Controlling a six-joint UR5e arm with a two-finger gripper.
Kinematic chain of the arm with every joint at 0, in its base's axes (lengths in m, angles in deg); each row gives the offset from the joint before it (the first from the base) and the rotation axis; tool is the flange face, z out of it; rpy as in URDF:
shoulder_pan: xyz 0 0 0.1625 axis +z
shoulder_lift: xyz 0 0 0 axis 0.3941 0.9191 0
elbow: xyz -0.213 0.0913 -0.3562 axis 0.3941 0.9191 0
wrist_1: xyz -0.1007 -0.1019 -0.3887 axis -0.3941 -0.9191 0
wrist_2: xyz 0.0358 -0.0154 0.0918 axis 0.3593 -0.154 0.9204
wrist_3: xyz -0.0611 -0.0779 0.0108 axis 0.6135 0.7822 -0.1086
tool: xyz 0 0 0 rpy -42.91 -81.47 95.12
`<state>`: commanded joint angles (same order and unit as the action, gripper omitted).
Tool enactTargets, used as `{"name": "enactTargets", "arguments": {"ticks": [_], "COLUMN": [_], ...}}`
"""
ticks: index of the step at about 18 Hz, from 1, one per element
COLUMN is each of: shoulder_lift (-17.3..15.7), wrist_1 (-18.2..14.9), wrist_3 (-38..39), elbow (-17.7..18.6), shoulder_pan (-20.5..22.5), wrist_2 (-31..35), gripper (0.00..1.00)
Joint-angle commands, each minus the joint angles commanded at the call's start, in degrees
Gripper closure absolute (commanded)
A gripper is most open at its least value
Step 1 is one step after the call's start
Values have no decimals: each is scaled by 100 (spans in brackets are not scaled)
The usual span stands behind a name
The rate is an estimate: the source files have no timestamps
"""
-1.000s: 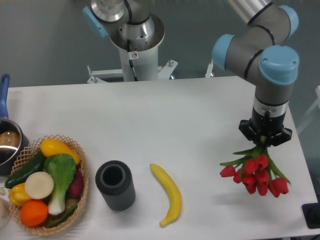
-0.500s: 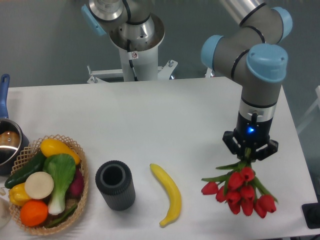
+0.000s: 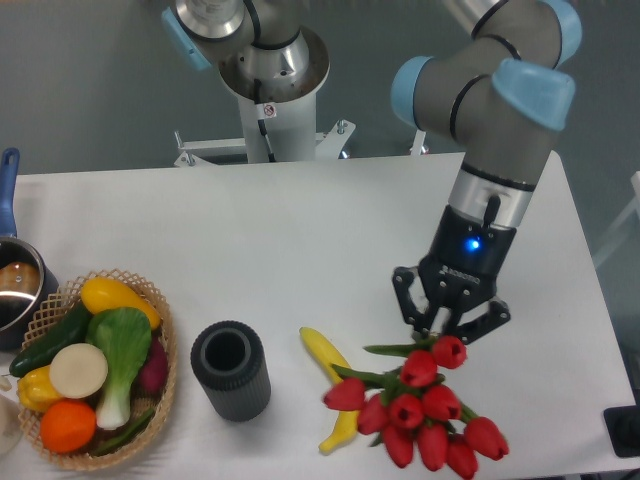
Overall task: Insert the flowers into the vase
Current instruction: 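Carry the tulips over the black vase and lower stems into it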
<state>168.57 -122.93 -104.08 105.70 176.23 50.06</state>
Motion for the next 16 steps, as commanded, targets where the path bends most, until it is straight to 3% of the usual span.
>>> {"name": "enactTargets", "arguments": {"ticks": [5, 13, 16], "shoulder_lift": [-44, -80, -71], "wrist_1": [431, 668, 678], "wrist_3": [-9, -70, -70], "elbow": [18, 88, 105], "shoulder_pan": [-132, -492, -598], "wrist_2": [-720, -1590, -1644], "gripper": [95, 96, 96]}}
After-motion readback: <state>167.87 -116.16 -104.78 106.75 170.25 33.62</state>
